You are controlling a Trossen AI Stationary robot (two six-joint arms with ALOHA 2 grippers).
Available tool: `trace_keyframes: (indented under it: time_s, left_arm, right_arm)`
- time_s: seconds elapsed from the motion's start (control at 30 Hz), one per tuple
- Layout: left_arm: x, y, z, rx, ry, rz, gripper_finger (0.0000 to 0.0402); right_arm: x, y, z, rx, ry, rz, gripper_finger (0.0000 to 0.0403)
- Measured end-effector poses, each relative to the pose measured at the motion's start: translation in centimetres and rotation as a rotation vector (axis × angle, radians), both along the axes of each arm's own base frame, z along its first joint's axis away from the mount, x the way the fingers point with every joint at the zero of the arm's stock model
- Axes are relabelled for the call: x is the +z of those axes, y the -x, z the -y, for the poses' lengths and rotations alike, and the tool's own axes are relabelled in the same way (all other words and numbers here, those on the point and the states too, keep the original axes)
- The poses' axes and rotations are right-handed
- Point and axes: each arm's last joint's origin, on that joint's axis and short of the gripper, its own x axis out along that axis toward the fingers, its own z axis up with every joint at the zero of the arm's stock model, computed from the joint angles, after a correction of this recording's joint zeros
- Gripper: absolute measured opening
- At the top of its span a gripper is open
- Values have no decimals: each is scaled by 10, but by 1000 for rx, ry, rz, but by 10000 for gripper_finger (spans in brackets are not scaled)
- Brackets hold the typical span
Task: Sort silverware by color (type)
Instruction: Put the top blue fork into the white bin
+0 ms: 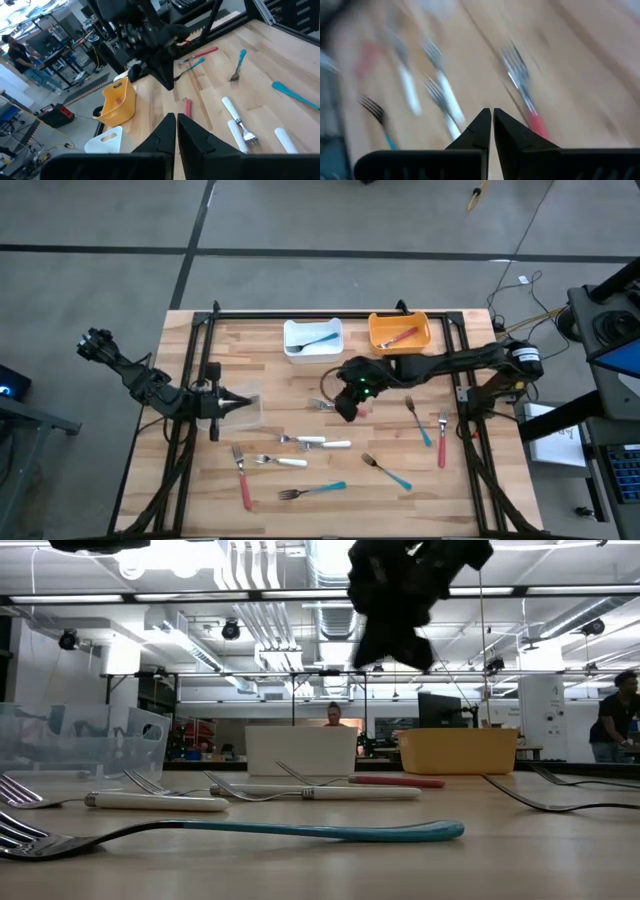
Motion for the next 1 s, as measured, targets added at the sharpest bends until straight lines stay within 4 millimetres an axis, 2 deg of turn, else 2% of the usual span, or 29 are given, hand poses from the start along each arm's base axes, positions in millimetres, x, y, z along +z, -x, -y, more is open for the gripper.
trace_keyframes:
  time_s: [0.17,0.3,0.57,0.73,0.9,1.0]
  left_arm:
    - [0,0,-1,6,0,5,0]
    - [1,1,-2,43,-9,11,0]
    - [1,1,-2,59,-10,16,0]
    - [6,0,-4,133,-19,65,0]
    - [13,-1,-6,251,-71,127,0]
    - [14,-1,-7,261,-122,124,0]
  right_arm:
    - [2,16,5,-46,-33,-423,13]
    - [-1,27,3,-42,-37,-597,13]
    - [-23,52,0,-59,-127,-711,13]
    - [-37,71,-1,-161,-160,-777,13]
    - [-45,88,-1,-252,-188,-800,13]
    - [-48,100,1,-308,-214,-810,13]
